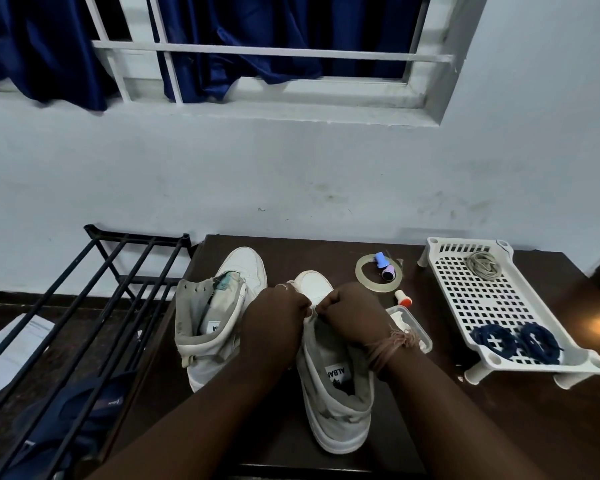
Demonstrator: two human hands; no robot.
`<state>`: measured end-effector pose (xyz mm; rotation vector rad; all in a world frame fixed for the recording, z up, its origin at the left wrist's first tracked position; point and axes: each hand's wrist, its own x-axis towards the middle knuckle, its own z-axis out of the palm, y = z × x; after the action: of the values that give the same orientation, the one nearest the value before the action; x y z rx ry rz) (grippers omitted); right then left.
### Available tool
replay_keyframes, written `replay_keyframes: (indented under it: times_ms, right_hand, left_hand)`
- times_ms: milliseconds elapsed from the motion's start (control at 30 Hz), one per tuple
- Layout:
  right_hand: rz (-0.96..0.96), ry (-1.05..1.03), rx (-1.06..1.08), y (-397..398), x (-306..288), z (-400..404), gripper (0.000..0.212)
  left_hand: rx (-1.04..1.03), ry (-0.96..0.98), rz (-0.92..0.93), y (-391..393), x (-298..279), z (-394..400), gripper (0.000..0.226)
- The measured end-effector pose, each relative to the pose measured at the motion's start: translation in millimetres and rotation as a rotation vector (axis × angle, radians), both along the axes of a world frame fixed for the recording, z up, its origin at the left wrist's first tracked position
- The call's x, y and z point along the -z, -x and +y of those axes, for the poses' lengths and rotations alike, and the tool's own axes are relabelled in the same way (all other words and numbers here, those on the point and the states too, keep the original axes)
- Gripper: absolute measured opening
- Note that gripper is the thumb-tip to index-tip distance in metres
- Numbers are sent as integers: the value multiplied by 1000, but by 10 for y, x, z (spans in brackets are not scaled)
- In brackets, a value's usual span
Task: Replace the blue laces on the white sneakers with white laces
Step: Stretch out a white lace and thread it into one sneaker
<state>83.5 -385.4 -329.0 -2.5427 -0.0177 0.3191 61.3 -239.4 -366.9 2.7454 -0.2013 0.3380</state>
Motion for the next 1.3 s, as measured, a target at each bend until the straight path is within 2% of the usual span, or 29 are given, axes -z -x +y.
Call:
replay_keyframes:
  times_ms: [167, 233, 300, 367, 433, 533, 633, 700, 767, 833, 967, 1100, 1300]
  right_hand:
    - [101, -104, 9, 38, -31, -72, 28]
    - [151, -174, 28, 59, -99, -111, 25]
    - [174, -209, 30, 66, -146, -152, 21]
    - [79, -268, 68, 68, -189, -187, 23]
    - [-124, -315, 131, 34, -221, -220, 30]
    - [-286, -320, 61, 22, -251, -197, 32]
    - [-187, -80, -106, 64, -241, -126, 32]
    - [-124, 118, -191, 85, -212, -126, 31]
    - [-115, 167, -217, 93, -193, -120, 29]
    - [-107, 209, -205, 28, -159, -81, 19]
    - [-7, 254, -249, -24, -43, -68, 31]
    - [-164, 261, -207, 81, -73, -164, 30]
    - [-216, 140, -140, 96, 84, -152, 31]
  left_hand:
    - [-19, 190, 221, -58, -91, -58, 33]
    - [-88, 353, 357, -126, -245, -7, 30]
    - [-150, 484, 324, -146, -367, 28, 8]
    - [-153, 525, 328, -62, -428, -58, 16]
    - [-125, 471, 349, 53, -400, -236, 25]
    - [-142, 195, 206, 168, -323, -400, 36]
    - [-169, -52, 104, 185, -328, -465, 29]
    - [-197, -103, 99, 174, -323, -527, 25]
    - [-219, -136, 103, 150, -316, -547, 24]
    - [-214, -147, 102, 124, -322, -513, 22]
    - [-171, -112, 119, 86, -274, -344, 13]
    - [-153, -20, 153, 52, -258, -253, 25]
    - [-106, 128, 207, 54, -233, -167, 25]
